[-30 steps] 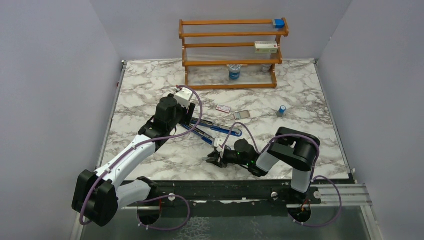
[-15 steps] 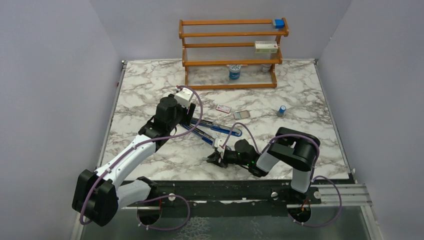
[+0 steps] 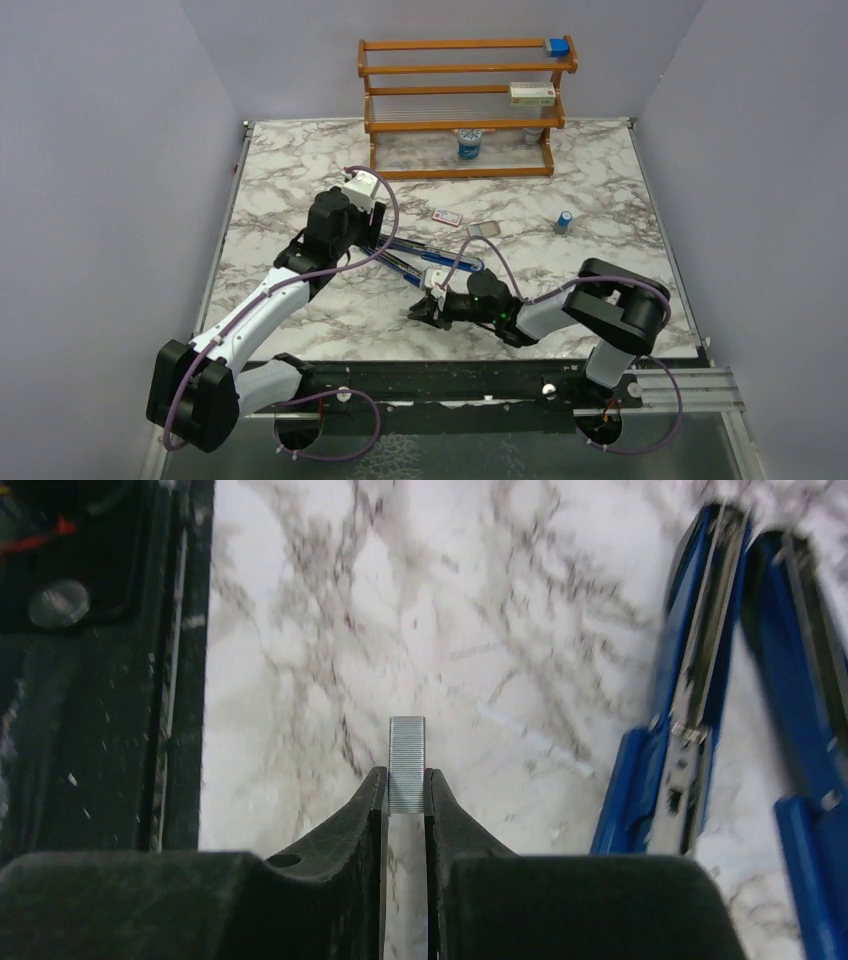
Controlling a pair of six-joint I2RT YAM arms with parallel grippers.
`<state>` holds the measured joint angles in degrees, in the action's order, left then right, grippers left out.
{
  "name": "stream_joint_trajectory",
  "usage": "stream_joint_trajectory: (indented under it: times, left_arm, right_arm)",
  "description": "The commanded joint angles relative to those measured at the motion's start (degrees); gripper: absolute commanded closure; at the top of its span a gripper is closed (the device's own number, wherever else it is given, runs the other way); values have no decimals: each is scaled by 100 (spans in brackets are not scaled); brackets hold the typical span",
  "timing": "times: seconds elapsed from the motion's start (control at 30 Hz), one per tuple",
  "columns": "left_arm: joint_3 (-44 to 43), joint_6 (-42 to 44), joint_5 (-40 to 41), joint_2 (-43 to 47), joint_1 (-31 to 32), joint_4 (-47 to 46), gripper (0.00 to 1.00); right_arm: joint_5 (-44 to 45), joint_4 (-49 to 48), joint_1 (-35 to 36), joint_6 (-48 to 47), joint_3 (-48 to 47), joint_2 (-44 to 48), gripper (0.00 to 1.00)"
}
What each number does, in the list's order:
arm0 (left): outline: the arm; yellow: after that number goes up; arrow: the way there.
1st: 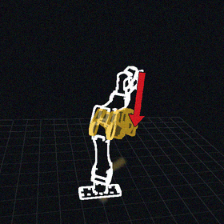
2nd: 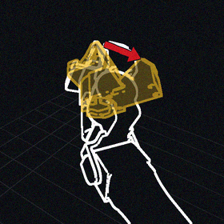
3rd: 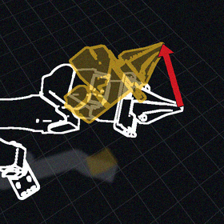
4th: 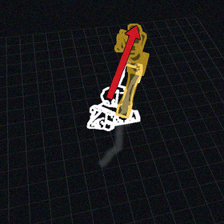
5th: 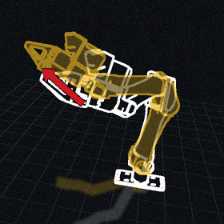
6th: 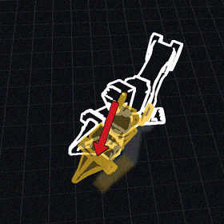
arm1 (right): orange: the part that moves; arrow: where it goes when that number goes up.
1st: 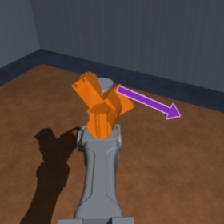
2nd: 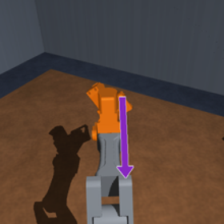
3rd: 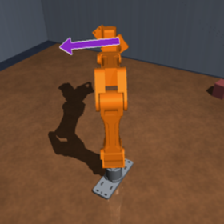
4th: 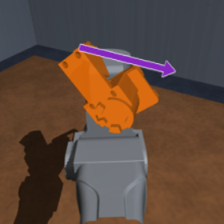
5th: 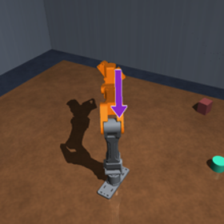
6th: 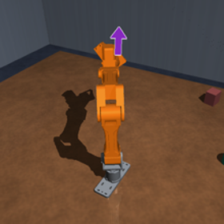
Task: Load the staples into the stapler
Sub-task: Pick up the staple from the center of the board.
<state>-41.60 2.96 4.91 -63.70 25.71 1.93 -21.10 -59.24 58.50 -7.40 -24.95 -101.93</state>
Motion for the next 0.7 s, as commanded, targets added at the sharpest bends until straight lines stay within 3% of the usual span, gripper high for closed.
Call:
stream_joint_trajectory:
  times: [0.0,0.17,0.4,0.53,0.67]
  left_arm:
    - [-294,-309,-158,-54,-200,13,34]
    - [-345,-518,-132,-94,-366,50,34]
    - [-629,-1077,-433,-529,-419,165,34]
    - [-1094,-1143,-639,-1024,-420,367,34]
    - [-1694,-937,-739,-1648,-424,604,34]
  right_arm:
    - [-152,748,14,-152,-504,822,99]
    - [-267,1702,-284,-227,-922,1329,99]
    - [-1328,3529,-1632,-586,-1426,2059,99]
    - [-1674,4533,-2321,-936,-1899,1974,99]
    - [-1970,4907,-2750,-1111,-2284,1657,99]
